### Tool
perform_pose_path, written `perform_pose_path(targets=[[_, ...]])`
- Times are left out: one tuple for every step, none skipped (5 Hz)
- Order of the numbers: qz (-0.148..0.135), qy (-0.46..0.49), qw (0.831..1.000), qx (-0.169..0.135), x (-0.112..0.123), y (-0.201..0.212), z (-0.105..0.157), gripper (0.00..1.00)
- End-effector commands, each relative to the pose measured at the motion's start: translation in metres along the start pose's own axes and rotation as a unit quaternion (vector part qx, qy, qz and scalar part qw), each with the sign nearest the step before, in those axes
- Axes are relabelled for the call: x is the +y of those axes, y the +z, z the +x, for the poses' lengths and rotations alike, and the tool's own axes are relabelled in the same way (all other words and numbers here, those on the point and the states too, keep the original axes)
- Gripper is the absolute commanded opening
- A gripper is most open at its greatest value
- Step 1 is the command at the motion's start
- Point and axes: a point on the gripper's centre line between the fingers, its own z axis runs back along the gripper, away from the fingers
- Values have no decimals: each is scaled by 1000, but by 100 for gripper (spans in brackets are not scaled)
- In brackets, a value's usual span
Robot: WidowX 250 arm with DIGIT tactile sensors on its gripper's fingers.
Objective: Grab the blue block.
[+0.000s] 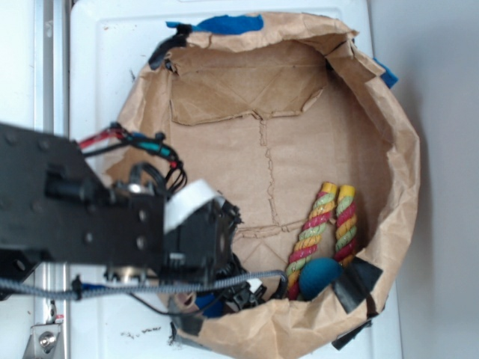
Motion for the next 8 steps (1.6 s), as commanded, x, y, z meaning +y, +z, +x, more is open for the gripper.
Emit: perform_pose_path(targets=[[13, 41, 998, 39, -15, -3, 1, 100], [12, 46, 997, 55, -17, -4, 2, 100], [15, 41, 998, 54, -16, -7, -2, 100], [19, 38, 998, 54, -15, -8, -4, 100], [31, 40, 997, 57, -6, -14, -7, 100], [40, 26, 997, 55, 0, -23, -9, 100], [35, 25, 997, 60, -1, -26, -4, 100], [25, 18, 998, 63, -1, -19, -8, 100]])
